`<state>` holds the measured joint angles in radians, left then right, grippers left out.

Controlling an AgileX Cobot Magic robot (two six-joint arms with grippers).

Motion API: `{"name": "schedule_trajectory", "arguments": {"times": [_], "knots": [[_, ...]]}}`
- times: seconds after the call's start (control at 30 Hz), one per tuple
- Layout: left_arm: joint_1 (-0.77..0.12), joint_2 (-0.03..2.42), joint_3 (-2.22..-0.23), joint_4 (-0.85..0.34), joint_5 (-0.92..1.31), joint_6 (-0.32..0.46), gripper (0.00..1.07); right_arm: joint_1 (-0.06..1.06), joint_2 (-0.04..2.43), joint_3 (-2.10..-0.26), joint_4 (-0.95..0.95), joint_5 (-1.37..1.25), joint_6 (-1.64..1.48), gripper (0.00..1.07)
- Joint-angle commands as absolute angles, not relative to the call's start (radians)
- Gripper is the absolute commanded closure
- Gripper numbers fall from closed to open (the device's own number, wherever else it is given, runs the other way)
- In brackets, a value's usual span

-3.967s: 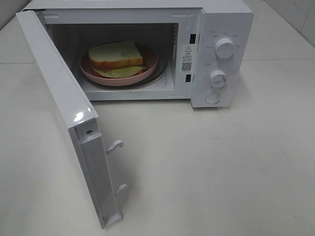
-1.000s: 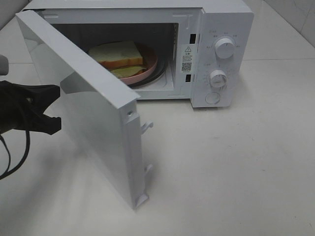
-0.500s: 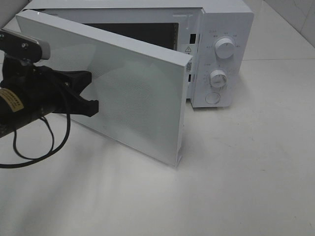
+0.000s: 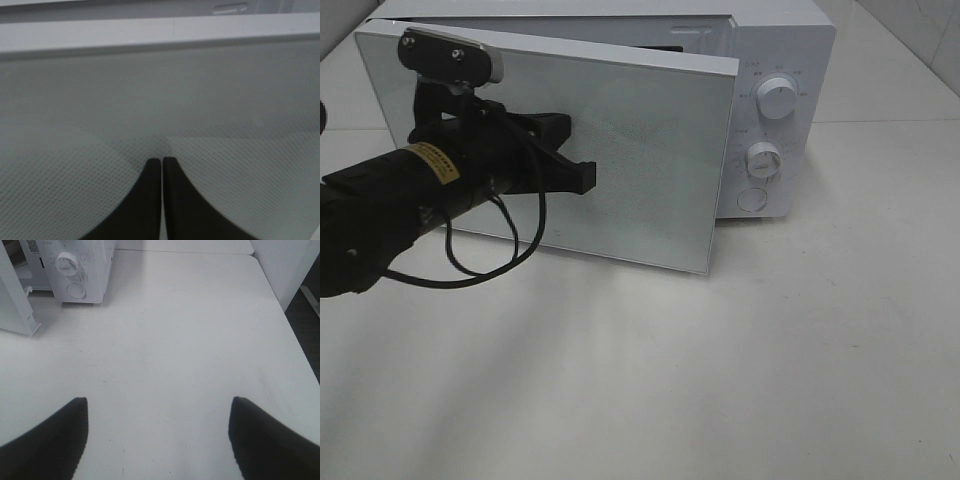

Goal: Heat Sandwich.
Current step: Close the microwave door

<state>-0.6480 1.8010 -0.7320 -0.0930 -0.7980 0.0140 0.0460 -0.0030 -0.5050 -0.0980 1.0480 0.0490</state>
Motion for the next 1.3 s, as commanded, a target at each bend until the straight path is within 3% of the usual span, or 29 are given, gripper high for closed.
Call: {"name": "schedule_trajectory", "arguments": {"times": [0.03,0.3,0.5,0.87,1.3], "knots": [[-0.678,1.827,-0.793,-0.127,-0.779,0.017,1.06,0.04,-0.029,-0.504,-0.1,1.039,0.044,0.31],[-0.735,1.906,-0.917,-0.217,-0.757,0.025,1.06,0.04,-0.029,-0.504,-0.1,1.039,0.044,0.31],[-0.763,1.962,-1.009,-0.288,-0.736,0.091,1.06,0.04,-0.029,-0.504,-0.1,1.039,0.044,0.31],[-0.77,2.025,-1.126,-0.361,-0.715,0.128,1.06,0.04,-0.029,-0.504,-0.1,1.039,0.044,0.31],[-0.761,2.081,-1.231,-0.478,-0.683,0.227,1.06,0.04,-0.029,-0.504,-0.1,1.039,0.044,0.31]]}}
